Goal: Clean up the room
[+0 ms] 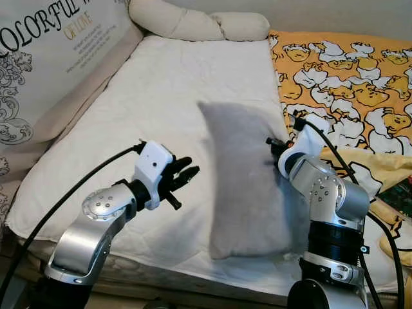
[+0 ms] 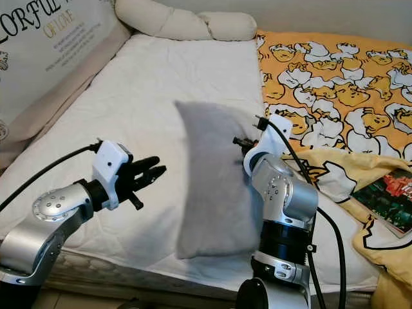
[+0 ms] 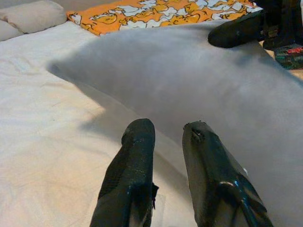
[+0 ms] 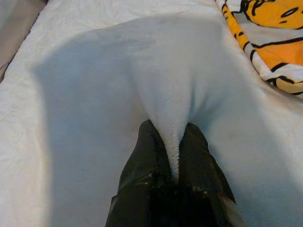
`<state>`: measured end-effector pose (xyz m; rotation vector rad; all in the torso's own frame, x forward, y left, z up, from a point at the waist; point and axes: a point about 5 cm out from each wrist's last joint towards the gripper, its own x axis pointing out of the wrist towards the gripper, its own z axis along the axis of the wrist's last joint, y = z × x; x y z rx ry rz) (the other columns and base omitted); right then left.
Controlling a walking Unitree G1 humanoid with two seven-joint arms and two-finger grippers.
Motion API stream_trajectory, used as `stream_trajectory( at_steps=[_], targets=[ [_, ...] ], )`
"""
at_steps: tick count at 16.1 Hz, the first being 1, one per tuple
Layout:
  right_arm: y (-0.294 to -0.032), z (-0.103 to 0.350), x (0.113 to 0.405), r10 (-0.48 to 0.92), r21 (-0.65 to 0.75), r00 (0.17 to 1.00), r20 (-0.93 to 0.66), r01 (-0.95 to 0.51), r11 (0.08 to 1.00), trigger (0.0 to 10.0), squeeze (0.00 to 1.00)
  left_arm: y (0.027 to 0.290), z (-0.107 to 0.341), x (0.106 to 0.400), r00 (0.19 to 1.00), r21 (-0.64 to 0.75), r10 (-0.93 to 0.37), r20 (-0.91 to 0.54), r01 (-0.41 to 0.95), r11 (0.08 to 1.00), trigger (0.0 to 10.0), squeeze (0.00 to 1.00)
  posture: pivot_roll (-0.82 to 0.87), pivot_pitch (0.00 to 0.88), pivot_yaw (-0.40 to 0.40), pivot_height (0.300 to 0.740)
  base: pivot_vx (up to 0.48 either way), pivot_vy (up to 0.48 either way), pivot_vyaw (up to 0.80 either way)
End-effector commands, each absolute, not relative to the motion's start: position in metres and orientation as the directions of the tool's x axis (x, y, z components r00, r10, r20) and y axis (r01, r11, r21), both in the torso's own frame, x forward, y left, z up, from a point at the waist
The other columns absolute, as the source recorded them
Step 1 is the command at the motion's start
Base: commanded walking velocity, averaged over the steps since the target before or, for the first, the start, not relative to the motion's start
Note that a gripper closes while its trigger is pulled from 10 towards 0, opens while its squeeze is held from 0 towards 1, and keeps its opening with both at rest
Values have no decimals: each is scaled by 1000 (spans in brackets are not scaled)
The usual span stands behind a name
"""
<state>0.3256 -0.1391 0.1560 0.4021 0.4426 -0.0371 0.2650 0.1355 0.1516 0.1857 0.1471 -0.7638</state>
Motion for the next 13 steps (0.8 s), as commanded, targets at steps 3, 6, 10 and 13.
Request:
stream_trajectory(
  at_steps=[3,6,10,13],
  targets=[
    [-104,164,332,132,361,909,-395,21,932,10000,0,135,150,266,719,129,-666,-201,693,709,10000,0,24,0,-30,740,0,0,0],
    [-102,146,330,114,373,876,-468,79,924,10000,94,135,146,269,730,133,-649,-215,681,721,10000,0,24,0,-31,740,0,0,0],
    [-108,135,325,86,376,863,-498,126,918,10000,1000,129,138,284,782,103,-581,-224,612,784,10000,0,12,0,-30,740,0,0,0],
    [-136,156,329,73,289,931,-358,36,957,10000,1000,121,136,300,853,31,-490,-179,503,864,10000,0,-19,0,-15,740,0,0,0]
  ],
)
